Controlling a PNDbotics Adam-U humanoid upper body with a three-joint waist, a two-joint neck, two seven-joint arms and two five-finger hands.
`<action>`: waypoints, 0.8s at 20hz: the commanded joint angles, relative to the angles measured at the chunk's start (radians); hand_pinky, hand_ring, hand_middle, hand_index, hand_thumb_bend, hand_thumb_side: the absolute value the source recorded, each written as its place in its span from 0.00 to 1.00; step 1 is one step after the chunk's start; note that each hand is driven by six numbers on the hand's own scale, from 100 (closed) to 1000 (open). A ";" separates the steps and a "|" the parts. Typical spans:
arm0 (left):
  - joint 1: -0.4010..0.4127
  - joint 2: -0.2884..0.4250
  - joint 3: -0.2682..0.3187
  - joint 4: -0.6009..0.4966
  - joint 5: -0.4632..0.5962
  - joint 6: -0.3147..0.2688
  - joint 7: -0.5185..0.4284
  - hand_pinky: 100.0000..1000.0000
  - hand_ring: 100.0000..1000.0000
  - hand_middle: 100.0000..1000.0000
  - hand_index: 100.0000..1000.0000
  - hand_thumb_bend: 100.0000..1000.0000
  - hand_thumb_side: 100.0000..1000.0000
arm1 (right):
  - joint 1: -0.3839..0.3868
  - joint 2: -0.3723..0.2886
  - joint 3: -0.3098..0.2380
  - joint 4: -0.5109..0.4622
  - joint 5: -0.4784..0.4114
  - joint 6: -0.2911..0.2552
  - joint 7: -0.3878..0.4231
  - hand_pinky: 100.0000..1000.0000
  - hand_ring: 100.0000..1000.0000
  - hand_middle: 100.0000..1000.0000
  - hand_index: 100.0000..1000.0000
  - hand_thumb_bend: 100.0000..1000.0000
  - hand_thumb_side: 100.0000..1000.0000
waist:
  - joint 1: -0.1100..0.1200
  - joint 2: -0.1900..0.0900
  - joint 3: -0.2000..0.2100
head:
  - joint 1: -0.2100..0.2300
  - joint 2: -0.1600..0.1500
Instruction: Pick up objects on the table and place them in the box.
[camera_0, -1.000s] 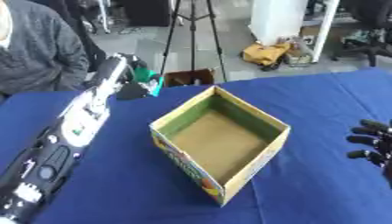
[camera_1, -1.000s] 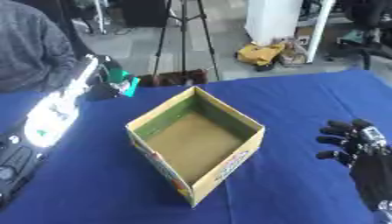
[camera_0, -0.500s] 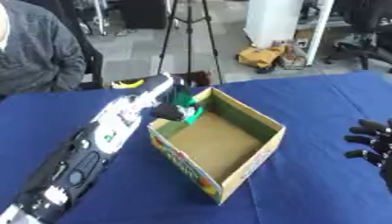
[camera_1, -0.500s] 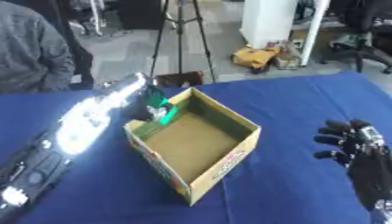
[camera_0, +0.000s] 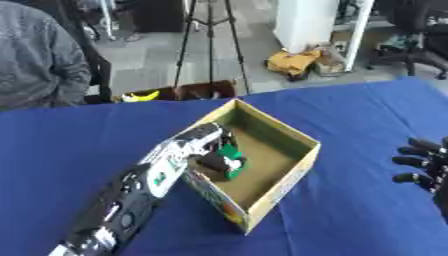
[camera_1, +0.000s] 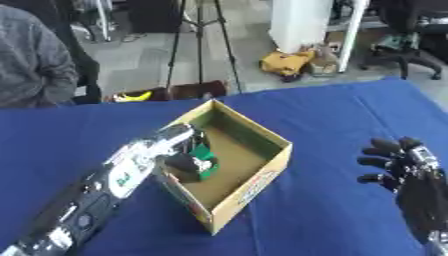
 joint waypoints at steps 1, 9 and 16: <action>-0.028 0.003 0.013 -0.011 -0.076 -0.043 0.037 0.55 0.56 0.61 0.75 1.00 0.63 | -0.017 -0.010 -0.002 -0.016 -0.007 -0.001 0.003 0.52 0.71 0.66 0.79 0.00 1.00 | -0.004 -0.011 -0.001 | 0.005 -0.013; -0.001 0.041 0.068 -0.206 0.186 -0.081 0.190 0.61 0.64 0.69 0.76 1.00 1.00 | -0.011 -0.012 -0.008 -0.017 -0.007 -0.002 -0.003 0.52 0.71 0.66 0.79 0.00 1.00 | -0.008 -0.015 0.026 | -0.007 -0.014; 0.211 0.196 0.159 -0.681 0.881 -0.013 0.213 0.56 0.59 0.66 0.74 0.73 1.00 | 0.007 -0.017 -0.022 -0.018 -0.007 -0.007 -0.017 0.52 0.71 0.66 0.79 0.00 1.00 | -0.011 -0.029 0.088 | -0.034 0.015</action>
